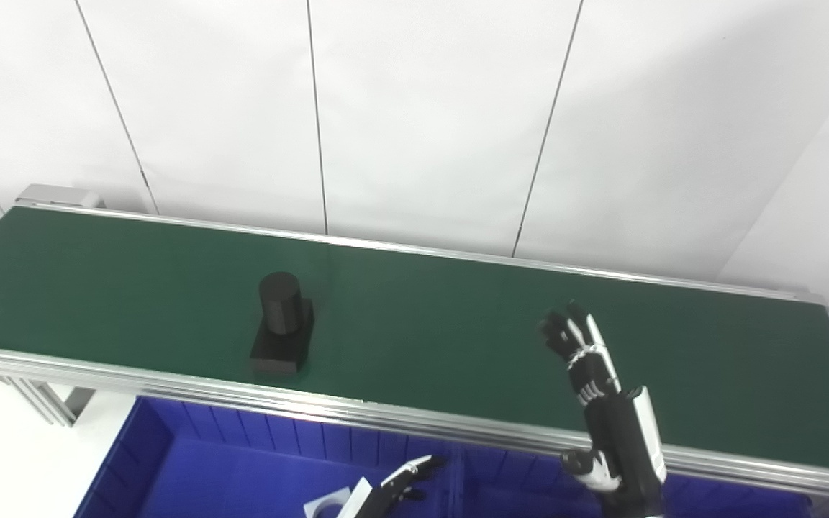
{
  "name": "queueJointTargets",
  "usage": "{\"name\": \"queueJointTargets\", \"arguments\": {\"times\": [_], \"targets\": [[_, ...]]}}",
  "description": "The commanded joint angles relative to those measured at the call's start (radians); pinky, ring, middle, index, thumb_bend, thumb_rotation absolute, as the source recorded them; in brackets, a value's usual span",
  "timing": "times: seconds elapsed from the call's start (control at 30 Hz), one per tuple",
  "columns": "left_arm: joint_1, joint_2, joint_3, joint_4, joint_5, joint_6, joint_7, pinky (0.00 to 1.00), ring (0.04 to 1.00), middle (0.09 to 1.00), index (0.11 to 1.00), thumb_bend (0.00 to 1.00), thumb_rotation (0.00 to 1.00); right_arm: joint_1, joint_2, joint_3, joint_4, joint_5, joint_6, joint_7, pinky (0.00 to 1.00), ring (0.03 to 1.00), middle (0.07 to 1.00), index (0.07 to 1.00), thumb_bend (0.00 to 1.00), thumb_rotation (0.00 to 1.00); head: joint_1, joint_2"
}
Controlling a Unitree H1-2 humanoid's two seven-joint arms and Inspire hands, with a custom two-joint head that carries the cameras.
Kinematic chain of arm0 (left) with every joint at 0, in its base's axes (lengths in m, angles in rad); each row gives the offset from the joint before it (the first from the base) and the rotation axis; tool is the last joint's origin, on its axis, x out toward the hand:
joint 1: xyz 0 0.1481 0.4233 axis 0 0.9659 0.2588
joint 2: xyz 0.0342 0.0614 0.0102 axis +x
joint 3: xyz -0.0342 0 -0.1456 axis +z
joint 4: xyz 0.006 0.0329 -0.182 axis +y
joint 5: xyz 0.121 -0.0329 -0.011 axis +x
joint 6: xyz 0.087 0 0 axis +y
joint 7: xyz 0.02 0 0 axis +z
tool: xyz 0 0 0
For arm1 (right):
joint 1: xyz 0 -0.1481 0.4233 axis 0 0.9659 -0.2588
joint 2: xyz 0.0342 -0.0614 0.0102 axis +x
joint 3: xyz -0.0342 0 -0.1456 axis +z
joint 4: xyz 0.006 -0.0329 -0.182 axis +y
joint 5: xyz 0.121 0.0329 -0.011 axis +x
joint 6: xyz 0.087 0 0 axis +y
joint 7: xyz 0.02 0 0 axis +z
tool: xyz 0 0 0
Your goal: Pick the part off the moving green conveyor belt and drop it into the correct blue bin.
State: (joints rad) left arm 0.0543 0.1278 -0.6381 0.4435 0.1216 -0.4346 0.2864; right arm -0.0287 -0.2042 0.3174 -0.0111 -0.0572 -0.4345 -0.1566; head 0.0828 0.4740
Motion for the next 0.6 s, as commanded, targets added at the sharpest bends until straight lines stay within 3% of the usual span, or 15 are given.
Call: {"name": "queueJointTargets", "arguments": {"times": [0.0,0.33,0.47,0.57], "targets": [[-0.027,-0.003,-0.01,-0.009,0.02,-0.035,0.025,0.79,0.877,0.897,0.849,0.92,0.94,-0.056,0.012,-0.031,0.012,0.027,-0.035,0.034,0.84,0.876,0.911,0.976,1.0,0.79,0.001,0.001],[-0.046,-0.005,-0.044,0.007,0.032,-0.035,0.066,0.79,0.87,0.89,0.851,0.9,0.93,-0.225,0.073,-0.145,0.205,0.057,-0.035,0.118,0.78,0.822,0.892,0.955,1.0,0.53,0.003,-0.006],[-0.055,-0.007,-0.057,0.014,0.029,-0.035,0.08,0.78,0.865,0.886,0.847,0.9,0.93,-0.283,0.1,-0.182,0.276,0.115,-0.035,0.195,0.78,0.811,0.895,0.949,1.0,0.34,0.003,-0.009],[-0.061,-0.006,-0.068,0.02,0.036,-0.035,0.094,0.78,0.866,0.887,0.85,0.91,0.93,-0.32,0.117,-0.207,0.329,0.12,-0.035,0.224,0.76,0.803,0.889,0.946,1.0,0.28,0.003,-0.01]]}}
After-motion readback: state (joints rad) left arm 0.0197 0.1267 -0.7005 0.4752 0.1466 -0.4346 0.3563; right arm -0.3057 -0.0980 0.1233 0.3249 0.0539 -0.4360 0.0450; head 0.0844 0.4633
